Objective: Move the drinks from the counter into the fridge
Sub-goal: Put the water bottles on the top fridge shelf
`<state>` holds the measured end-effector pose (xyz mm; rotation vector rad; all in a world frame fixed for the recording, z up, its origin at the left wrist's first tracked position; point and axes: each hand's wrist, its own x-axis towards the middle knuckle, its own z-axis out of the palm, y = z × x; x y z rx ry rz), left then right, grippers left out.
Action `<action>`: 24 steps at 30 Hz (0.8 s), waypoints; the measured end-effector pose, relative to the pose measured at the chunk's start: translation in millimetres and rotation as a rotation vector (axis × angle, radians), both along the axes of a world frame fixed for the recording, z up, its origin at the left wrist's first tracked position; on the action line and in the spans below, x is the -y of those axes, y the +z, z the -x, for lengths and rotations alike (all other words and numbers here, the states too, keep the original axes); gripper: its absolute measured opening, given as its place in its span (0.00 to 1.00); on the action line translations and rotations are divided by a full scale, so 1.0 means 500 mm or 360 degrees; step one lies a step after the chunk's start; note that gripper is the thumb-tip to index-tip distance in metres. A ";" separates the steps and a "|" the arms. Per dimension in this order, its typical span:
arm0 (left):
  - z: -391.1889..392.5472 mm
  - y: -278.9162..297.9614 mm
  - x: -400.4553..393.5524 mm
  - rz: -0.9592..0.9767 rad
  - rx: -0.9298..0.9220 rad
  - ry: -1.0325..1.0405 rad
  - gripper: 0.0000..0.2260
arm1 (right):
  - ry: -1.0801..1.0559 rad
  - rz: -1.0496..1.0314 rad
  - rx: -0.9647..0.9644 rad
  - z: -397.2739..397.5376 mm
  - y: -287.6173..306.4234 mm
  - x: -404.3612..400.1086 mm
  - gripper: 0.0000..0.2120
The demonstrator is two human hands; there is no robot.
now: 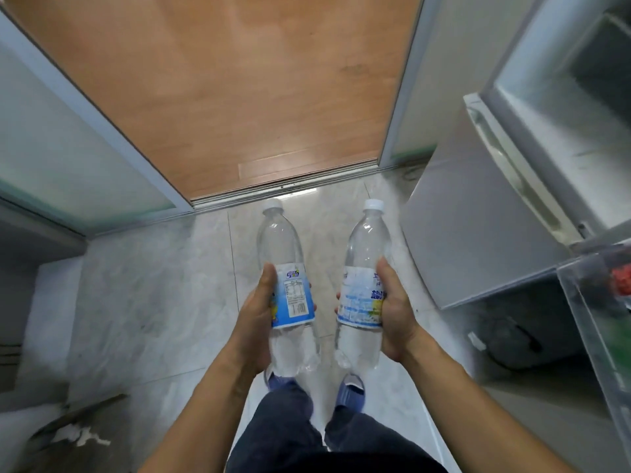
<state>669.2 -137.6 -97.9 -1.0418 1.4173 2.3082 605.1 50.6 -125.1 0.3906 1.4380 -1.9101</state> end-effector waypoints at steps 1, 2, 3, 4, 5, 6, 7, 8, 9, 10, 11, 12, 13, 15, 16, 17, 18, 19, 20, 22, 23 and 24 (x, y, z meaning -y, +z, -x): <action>0.029 -0.004 0.011 -0.0008 -0.0010 -0.0044 0.30 | -0.0037 -0.0022 -0.0003 0.019 -0.001 0.009 0.36; 0.060 -0.007 0.021 -0.0019 -0.0020 -0.0091 0.29 | -0.0078 -0.0046 0.0003 0.039 -0.003 0.017 0.36; 0.092 -0.012 0.032 -0.0026 -0.0027 -0.0143 0.28 | -0.0127 -0.0075 0.0012 0.059 -0.004 0.025 0.36; 0.126 -0.016 0.041 -0.0024 -0.0037 -0.0202 0.27 | -0.0182 -0.0098 0.0017 0.079 -0.006 0.034 0.37; 0.159 -0.020 0.052 -0.0008 -0.0052 -0.0260 0.27 | -0.0240 -0.0116 0.0019 0.099 -0.007 0.043 0.37; 0.195 -0.022 0.061 0.0016 -0.0070 -0.0311 0.28 | -0.0298 -0.0134 0.0014 0.118 -0.008 0.052 0.37; 0.232 -0.022 0.072 0.0037 -0.0092 -0.0358 0.28 | -0.0361 -0.0152 0.0008 0.138 -0.007 0.061 0.38; 0.269 -0.018 0.082 0.0054 -0.0117 -0.0407 0.29 | -0.0431 -0.0173 0.0010 0.158 -0.002 0.073 0.38; 0.305 -0.012 0.092 0.0072 -0.0147 -0.0464 0.29 | -0.0502 -0.0190 0.0016 0.177 0.006 0.084 0.39; 0.341 -0.004 0.100 0.0095 -0.0179 -0.0529 0.30 | -0.0565 -0.0208 0.0024 0.196 0.015 0.094 0.40; 0.376 0.004 0.109 0.0118 -0.0211 -0.0597 0.29 | -0.0624 -0.0228 0.0030 0.214 0.024 0.103 0.41; 0.409 0.011 0.115 0.0143 -0.0238 -0.0660 0.28 | -0.0677 -0.0242 0.0029 0.231 0.032 0.110 0.41; 0.442 0.016 0.120 0.0159 -0.0265 -0.0715 0.26 | -0.0733 -0.0245 0.0020 0.246 0.039 0.115 0.41; 0.503 0.021 0.124 0.0168 -0.0302 -0.0806 0.20 | -0.0853 -0.0229 -0.0003 0.273 0.049 0.120 0.39; 0.530 0.023 0.123 0.0156 -0.0308 -0.0848 0.17 | -0.0912 -0.0216 -0.0015 0.285 0.053 0.120 0.38; 0.553 0.023 0.119 0.0135 -0.0310 -0.0888 0.16 | -0.0970 -0.0206 -0.0025 0.294 0.056 0.120 0.38; 0.575 0.025 0.112 0.0119 -0.0309 -0.0924 0.15 | -0.1022 -0.0203 -0.0031 0.304 0.057 0.118 0.38; 0.596 0.025 0.104 0.0109 -0.0310 -0.0958 0.15 | -0.1073 -0.0201 -0.0036 0.313 0.058 0.114 0.38; 0.616 0.026 0.094 0.0102 -0.0316 -0.0996 0.15 | -0.1121 -0.0202 -0.0041 0.322 0.058 0.109 0.38; 0.654 0.031 0.066 0.0087 -0.0326 -0.1080 0.18 | -0.1213 -0.0218 -0.0049 0.340 0.059 0.092 0.37; 0.672 0.036 0.050 0.0085 -0.0330 -0.1118 0.20 | -0.1257 -0.0233 -0.0052 0.350 0.060 0.080 0.37; 0.691 0.042 0.032 0.0085 -0.0342 -0.1157 0.22 | -0.1303 -0.0246 -0.0052 0.361 0.060 0.068 0.37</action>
